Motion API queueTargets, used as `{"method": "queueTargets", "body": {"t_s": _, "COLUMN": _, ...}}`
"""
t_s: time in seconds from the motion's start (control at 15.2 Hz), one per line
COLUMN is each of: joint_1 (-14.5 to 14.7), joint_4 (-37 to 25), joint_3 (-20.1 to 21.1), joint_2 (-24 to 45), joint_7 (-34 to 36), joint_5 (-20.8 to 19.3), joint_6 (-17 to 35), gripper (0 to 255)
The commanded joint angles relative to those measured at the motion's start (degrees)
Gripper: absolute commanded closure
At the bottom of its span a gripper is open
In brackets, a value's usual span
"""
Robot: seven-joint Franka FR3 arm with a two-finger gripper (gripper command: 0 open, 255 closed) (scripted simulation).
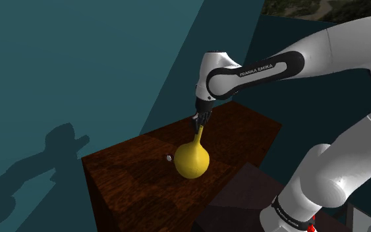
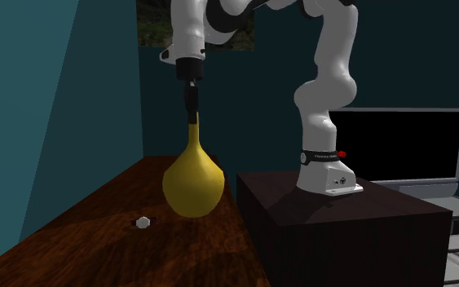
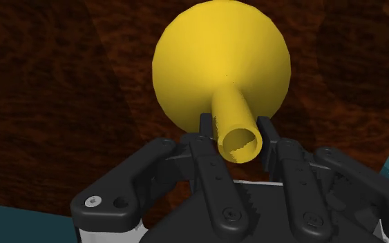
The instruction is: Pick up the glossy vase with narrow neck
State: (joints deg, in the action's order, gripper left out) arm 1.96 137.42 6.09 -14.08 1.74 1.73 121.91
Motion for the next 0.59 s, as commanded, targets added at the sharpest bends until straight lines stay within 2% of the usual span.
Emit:
{"method": "queueTargets", "body": {"t_s": 0.0, "joint_1": 0.0, "joint_4": -1.2, "joint_3": -0.1, "joint_2": -0.7, "joint_7": 0.0, "joint_5": 0.0, "joint_6": -1.8, "gripper": 255}}
{"method": "queueTargets", "body": {"t_s": 0.4, "joint_1": 0.0, "joint_4": -4.3, "joint_3": -0.2, "joint_2": -2.4, "joint_7": -0.1, "joint_5": 0.1, "joint_6": -6.7, "gripper": 255}}
{"method": "queueTargets", "body": {"t_s": 0.53, "joint_1": 0.0, "joint_4": -4.4, "joint_3": -0.2, "joint_2": -2.5, "joint_7": -0.1, "joint_5": 0.1, "joint_6": -6.8, "gripper": 255}}
